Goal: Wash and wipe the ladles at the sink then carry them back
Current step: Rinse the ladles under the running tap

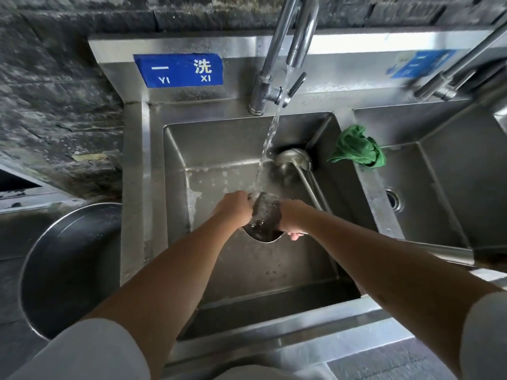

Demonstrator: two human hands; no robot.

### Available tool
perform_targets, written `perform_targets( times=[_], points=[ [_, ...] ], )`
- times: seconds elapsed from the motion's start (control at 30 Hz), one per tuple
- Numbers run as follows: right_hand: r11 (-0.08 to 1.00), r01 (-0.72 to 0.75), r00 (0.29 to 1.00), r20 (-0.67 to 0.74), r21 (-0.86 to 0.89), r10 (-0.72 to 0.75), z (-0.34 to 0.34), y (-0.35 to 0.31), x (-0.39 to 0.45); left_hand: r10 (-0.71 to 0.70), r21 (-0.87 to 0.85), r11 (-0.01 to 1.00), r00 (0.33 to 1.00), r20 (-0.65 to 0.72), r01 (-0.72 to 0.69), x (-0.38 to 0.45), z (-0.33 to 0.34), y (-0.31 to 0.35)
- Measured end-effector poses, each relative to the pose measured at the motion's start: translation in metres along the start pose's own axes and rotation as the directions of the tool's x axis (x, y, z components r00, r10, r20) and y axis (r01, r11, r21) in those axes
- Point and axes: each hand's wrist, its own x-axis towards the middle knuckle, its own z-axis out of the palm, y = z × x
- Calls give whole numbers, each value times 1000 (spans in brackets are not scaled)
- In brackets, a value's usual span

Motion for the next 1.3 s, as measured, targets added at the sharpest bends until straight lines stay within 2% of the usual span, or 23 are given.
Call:
perform_targets(
  times=[0.07, 0.1, 0.17, 0.27, 0.33, 0.4, 0.47, 0.57, 0.63, 0.7, 0.8, 0.9, 1.0, 1.07, 1.1, 1.2, 1.3],
  points=[
    [968, 55, 996, -49, -246, -69, -1, 2, -8, -29, -68, 997, 993, 117, 37, -3, -7, 8],
    [946, 105, 990, -54, -306, -127, -2, 3, -12, -48, -79, 995, 980, 191, 65, -4, -9, 10],
    [894, 242, 966, 12, -377, -257, -3, 6, -14, -121, -75, 986, 940, 318, 152, -4, -14, 11],
    [823, 345, 938, 139, -450, -317, -14, 15, -17, -168, -250, 918, 871, 462, 309, -7, -21, 7],
    [757, 370, 929, 192, -539, -317, -21, 17, -24, -142, -381, 853, 862, 486, 355, -12, -25, 4],
    [704, 373, 925, 176, -605, -338, -23, 21, -26, -112, -499, 784, 875, 471, 369, -16, -26, 2],
    [768, 346, 933, 109, -539, -344, -25, 22, -27, -79, -611, 696, 885, 458, 378, -18, -23, 1],
    [895, 331, 941, 31, -300, -337, -26, 17, -29, -2, -816, 463, 921, 390, 346, -13, -13, 2],
    [940, 334, 942, 3, -71, -335, -26, 11, -29, 100, -907, 364, 959, 266, 214, -12, -7, 6],
    [940, 304, 953, -29, 155, -303, -28, 6, -28, 155, -919, 390, 980, 122, 53, -17, -4, 9],
    [876, 260, 966, -102, 406, -239, -34, 1, -22, 169, -846, 503, 980, -104, -176, -22, 1, 7],
    [806, 246, 969, -167, 538, -184, -33, 0, -15, 187, -745, 592, 951, -244, -308, -25, 2, 6],
    [790, 247, 969, -164, 561, -186, -29, -6, -14, 55, -713, 642, 945, -323, -281, -22, -3, 11],
    [796, 265, 964, -149, 543, -220, -30, -11, -15, -24, -756, 621, 959, -281, -206, -18, -6, 12],
    [787, 266, 964, -144, 556, -225, -29, -12, -14, -45, -745, 646, 966, -256, -167, -14, -7, 10],
    [767, 250, 968, -164, 591, -190, -31, -18, -11, -70, -655, 745, 962, -262, -124, -8, -10, 8],
    [714, 235, 970, -206, 659, -130, -33, -28, -13, 7, -584, 779, 936, -352, -226, -10, -7, 8]
  ],
)
